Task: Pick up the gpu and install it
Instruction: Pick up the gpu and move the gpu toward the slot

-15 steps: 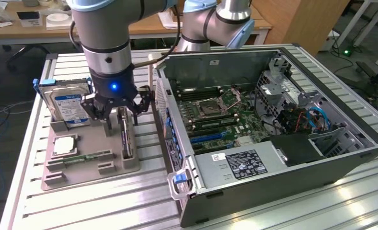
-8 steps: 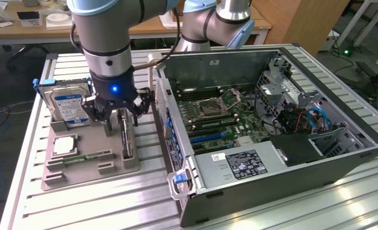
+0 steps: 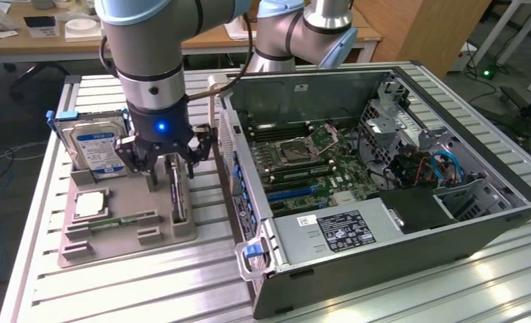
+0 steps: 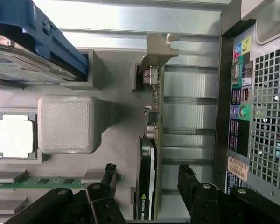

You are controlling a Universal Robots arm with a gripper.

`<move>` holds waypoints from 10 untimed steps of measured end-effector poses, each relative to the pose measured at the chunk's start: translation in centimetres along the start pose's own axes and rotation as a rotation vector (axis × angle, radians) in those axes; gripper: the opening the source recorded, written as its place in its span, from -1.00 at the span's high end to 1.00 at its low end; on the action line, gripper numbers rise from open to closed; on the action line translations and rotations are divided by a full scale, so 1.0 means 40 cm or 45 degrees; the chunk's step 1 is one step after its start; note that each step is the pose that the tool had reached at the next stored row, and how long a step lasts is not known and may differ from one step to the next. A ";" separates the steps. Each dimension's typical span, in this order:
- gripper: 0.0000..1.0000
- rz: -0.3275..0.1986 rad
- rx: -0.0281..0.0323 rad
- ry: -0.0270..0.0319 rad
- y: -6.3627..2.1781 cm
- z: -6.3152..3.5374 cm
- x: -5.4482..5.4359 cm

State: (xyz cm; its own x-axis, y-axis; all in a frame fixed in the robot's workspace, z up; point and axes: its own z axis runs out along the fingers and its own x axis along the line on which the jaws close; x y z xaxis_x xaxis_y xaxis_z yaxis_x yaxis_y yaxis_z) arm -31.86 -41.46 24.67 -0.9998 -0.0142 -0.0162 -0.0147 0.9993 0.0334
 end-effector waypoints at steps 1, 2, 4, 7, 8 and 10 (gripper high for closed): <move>-0.29 0.000 0.0001 0.0001 0.000 0.001 0.000; -0.29 0.000 0.0002 0.0003 0.000 0.001 0.000; -0.29 0.000 0.0002 0.0003 0.000 0.001 0.000; -0.29 0.000 0.0000 0.0001 0.000 0.002 0.000; -0.29 0.000 0.0000 0.0000 0.000 0.002 0.000; -0.29 0.000 0.0000 -0.0001 0.001 0.003 0.000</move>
State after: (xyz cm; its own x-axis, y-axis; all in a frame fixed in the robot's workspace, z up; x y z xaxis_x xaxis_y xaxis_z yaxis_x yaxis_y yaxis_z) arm -31.86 -41.40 24.53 -0.9998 -0.0141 -0.0163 -0.0146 0.9993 0.0334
